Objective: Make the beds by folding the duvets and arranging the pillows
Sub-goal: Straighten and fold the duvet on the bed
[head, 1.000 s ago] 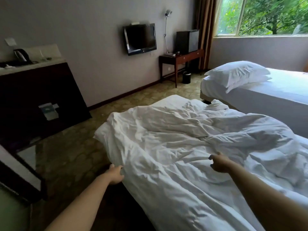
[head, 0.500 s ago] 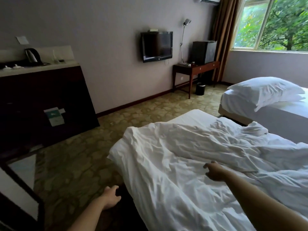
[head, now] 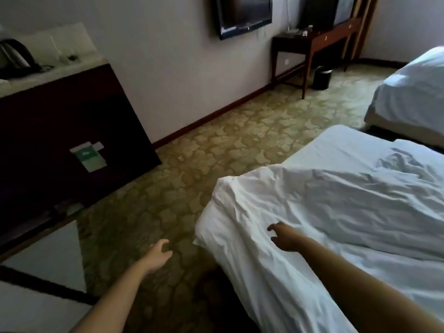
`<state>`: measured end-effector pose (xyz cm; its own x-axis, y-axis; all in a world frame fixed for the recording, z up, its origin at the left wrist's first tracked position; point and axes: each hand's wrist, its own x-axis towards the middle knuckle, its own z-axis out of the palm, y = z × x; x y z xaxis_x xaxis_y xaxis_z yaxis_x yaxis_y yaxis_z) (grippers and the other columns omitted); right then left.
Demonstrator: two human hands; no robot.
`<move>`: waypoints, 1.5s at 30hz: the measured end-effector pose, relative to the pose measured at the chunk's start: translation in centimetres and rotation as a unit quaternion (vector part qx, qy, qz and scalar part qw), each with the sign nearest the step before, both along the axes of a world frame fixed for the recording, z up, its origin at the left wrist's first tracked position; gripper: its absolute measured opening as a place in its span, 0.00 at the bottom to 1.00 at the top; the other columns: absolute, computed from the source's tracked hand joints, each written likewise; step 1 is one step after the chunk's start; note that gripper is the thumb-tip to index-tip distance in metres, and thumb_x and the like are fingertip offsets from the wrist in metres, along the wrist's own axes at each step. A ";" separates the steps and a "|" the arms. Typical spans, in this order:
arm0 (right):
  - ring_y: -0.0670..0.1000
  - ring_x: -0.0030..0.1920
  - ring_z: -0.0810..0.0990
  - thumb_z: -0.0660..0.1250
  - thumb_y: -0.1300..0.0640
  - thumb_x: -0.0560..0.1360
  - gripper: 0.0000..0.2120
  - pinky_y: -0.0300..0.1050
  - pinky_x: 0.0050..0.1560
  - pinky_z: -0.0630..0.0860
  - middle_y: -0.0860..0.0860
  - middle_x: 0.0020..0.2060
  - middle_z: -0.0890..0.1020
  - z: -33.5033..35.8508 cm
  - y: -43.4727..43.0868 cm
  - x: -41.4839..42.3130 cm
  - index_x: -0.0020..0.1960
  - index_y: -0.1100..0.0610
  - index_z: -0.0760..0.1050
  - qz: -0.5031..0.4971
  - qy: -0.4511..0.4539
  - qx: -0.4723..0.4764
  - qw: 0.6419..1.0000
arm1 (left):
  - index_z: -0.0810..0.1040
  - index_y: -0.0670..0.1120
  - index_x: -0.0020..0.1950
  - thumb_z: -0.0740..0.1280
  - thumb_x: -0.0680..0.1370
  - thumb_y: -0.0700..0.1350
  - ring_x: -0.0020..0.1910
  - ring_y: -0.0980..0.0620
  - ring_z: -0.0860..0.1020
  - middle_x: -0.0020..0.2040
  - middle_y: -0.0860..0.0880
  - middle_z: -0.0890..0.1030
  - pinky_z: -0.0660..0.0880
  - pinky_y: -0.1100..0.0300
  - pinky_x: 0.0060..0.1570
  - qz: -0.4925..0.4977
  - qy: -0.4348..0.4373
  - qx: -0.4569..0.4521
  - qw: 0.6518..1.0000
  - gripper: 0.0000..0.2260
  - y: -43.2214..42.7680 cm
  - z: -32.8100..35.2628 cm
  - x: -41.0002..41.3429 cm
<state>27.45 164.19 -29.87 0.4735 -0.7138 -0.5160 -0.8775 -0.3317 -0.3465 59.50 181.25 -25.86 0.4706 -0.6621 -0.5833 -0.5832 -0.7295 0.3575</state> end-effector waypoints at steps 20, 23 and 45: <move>0.68 0.73 0.51 0.74 0.41 0.46 0.65 0.65 0.69 0.51 0.65 0.72 0.60 -26.4 3.6 24.4 0.77 0.51 0.49 -0.322 0.136 -0.014 0.937 | 0.50 0.52 0.77 0.69 0.73 0.56 0.71 0.38 0.64 0.74 0.43 0.62 0.65 0.41 0.67 0.161 0.329 0.236 0.900 0.39 -29.1 -30.3 13.8; 0.69 0.67 0.66 0.77 0.49 0.49 0.47 0.65 0.65 0.62 0.65 0.64 0.73 -27.2 1.7 24.1 0.67 0.54 0.70 -0.322 0.154 -0.083 0.930 | 0.75 0.45 0.63 0.69 0.72 0.54 0.57 0.41 0.76 0.58 0.41 0.78 0.71 0.47 0.60 0.214 0.438 0.216 0.846 0.22 -28.9 -32.1 12.6; 0.57 0.68 0.68 0.57 0.52 0.81 0.25 0.49 0.66 0.67 0.57 0.71 0.65 -4.9 -6.0 16.1 0.75 0.54 0.56 -0.542 0.097 0.045 0.834 | 0.67 0.41 0.69 0.58 0.82 0.44 0.49 0.45 0.74 0.60 0.40 0.73 0.68 0.56 0.42 -0.178 0.214 0.084 0.957 0.16 -42.5 -12.5 19.6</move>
